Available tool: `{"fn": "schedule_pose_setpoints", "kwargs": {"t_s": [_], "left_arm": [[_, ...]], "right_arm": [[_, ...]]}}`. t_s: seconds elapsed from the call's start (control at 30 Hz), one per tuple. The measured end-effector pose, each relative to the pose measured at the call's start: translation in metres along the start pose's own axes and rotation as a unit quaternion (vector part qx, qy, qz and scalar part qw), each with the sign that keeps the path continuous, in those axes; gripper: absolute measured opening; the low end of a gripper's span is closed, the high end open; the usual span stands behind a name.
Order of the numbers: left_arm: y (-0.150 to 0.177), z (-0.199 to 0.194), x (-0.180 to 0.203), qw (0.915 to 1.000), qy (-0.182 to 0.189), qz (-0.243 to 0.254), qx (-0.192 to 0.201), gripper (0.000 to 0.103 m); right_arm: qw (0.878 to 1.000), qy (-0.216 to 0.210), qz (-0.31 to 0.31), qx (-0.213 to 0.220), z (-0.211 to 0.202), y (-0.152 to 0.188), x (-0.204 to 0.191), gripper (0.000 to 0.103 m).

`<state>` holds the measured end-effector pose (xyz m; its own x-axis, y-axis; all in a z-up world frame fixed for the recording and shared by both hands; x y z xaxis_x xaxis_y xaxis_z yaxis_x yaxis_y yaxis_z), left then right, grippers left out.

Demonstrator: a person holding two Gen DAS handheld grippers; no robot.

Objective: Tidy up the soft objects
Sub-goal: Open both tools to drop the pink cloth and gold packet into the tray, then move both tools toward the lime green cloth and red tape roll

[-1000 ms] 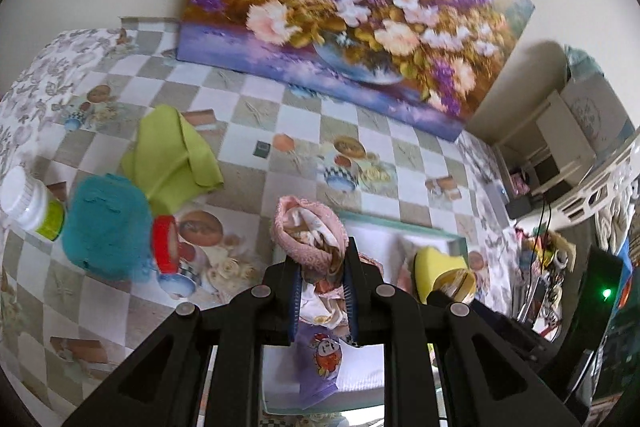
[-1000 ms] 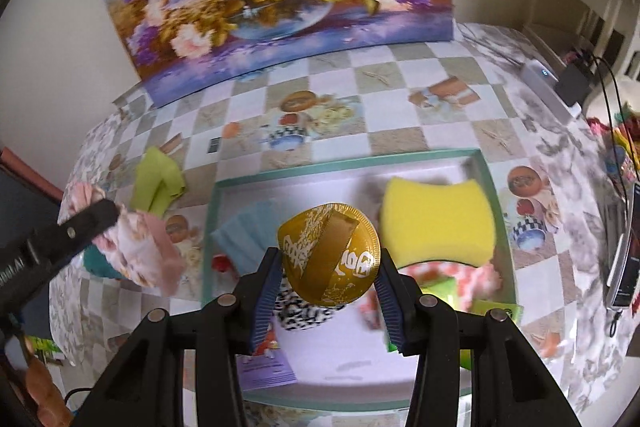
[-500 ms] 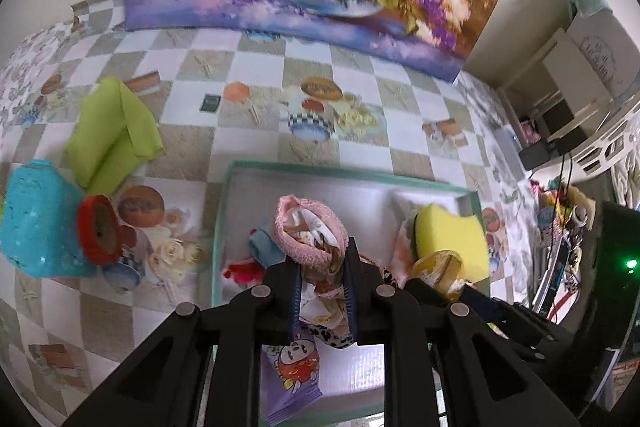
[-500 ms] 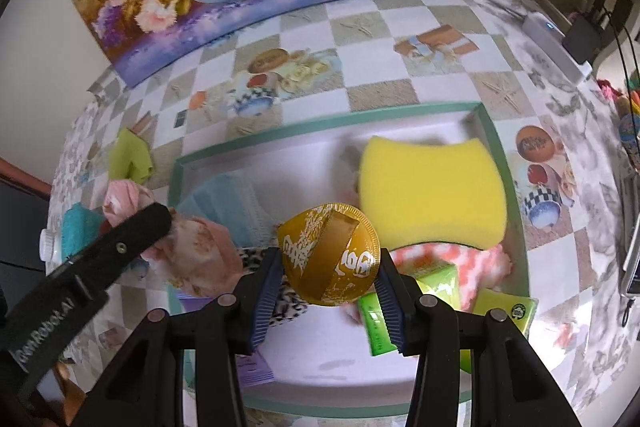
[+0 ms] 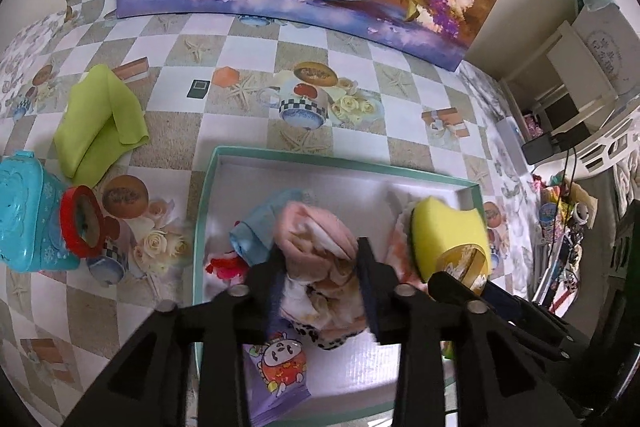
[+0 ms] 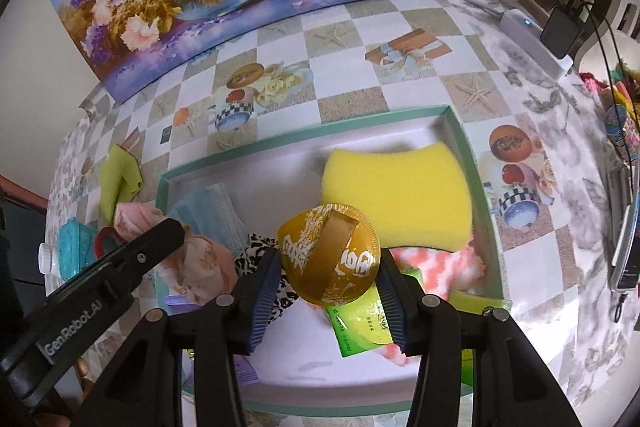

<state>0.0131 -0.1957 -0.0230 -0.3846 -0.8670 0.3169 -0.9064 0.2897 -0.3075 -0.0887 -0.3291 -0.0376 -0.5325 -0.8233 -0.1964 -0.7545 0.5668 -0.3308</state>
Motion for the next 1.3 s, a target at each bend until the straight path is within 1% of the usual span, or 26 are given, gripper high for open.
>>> {"fn": "schedule_pose_setpoints", "kwargs": {"t_s": [0.07,0.2,0.27,0.3,0.33,0.47,0.53,0.57,0.6,0.63,0.67,0.77,0.83,0.87,0.93,0.97,1.0,1.03,1.3], "left_arm": [[-0.001,-0.005,0.001,1.0000,0.001,0.001,0.004,0.044],[-0.003,-0.016,0.001,0.9999,0.001,0.001,0.016,0.046],[-0.004,-0.021,-0.001,0.9997,-0.003,-0.002,0.023,0.051],[-0.005,-0.024,-0.003,0.9996,-0.009,-0.004,0.028,0.056],[-0.006,-0.026,-0.004,0.9994,-0.013,-0.005,0.031,0.058],[-0.008,-0.030,-0.011,0.9987,-0.033,-0.006,0.039,0.060],[-0.009,-0.031,-0.014,0.9983,-0.041,-0.008,0.039,0.065],[-0.009,-0.030,-0.016,0.9981,-0.046,-0.009,0.040,0.067],[-0.009,-0.030,-0.019,0.9977,-0.053,-0.011,0.041,0.071],[-0.010,-0.030,-0.020,0.9974,-0.057,-0.011,0.042,0.073],[-0.010,-0.031,-0.022,0.9971,-0.062,-0.012,0.044,0.073],[-0.010,-0.031,-0.026,0.9960,-0.074,-0.012,0.049,0.077],[-0.011,-0.031,-0.029,0.9953,-0.080,-0.012,0.052,0.084],[-0.011,-0.031,-0.030,0.9950,-0.084,-0.012,0.053,0.084],[-0.011,-0.031,-0.032,0.9941,-0.093,-0.012,0.055,0.085],[-0.011,-0.030,-0.033,0.9936,-0.097,-0.012,0.056,0.086],[-0.011,-0.030,-0.035,0.9929,-0.103,-0.013,0.057,0.088],[-0.011,-0.030,-0.036,0.9927,-0.106,-0.014,0.057,0.091],[-0.011,-0.028,-0.040,0.9920,-0.114,-0.015,0.053,0.091]], "right_arm": [[1.000,0.000,0.001,0.004,-0.004,0.000,0.000,0.058],[1.000,0.006,-0.002,0.020,-0.016,-0.002,0.000,0.058],[1.000,0.007,-0.003,0.029,-0.022,-0.002,-0.001,0.058],[0.999,0.008,-0.004,0.032,-0.025,-0.002,-0.001,0.058],[0.999,0.009,-0.006,0.035,-0.028,-0.003,-0.002,0.058],[0.999,0.013,-0.012,0.041,-0.032,-0.003,-0.005,0.058],[0.999,0.014,-0.016,0.041,-0.032,-0.004,-0.007,0.058],[0.999,0.015,-0.018,0.041,-0.031,-0.004,-0.009,0.059],[0.999,0.016,-0.020,0.040,-0.031,-0.004,-0.010,0.065],[0.999,0.018,-0.022,0.039,-0.031,-0.004,-0.011,0.068],[0.999,0.019,-0.023,0.039,-0.031,-0.003,-0.012,0.070],[0.999,0.021,-0.028,0.039,-0.031,-0.003,-0.014,0.070],[0.999,0.023,-0.030,0.037,-0.030,-0.003,-0.014,0.070],[0.999,0.024,-0.031,0.036,-0.029,-0.003,-0.015,0.071],[0.998,0.027,-0.033,0.035,-0.028,-0.002,-0.015,0.079],[0.998,0.029,-0.034,0.034,-0.027,-0.002,-0.015,0.092],[0.998,0.032,-0.034,0.036,-0.027,-0.002,-0.015,0.101],[0.998,0.038,-0.036,0.039,-0.027,-0.002,-0.015,0.102],[0.998,0.041,-0.038,0.040,-0.028,-0.003,-0.015,0.102]]}}
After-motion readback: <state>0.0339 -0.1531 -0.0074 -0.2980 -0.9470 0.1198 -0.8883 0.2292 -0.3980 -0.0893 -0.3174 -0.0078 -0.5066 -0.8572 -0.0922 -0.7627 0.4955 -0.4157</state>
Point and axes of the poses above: each gripper's, at about its wrist camera, not at the fingertips, and z roughly the way its jaws point, x to its right, y to its underside, the point moved 1 cm from there along z, roughly the way its jaws point, and after that the axes turned 6 degrees about -z, right-handed, at the moved point
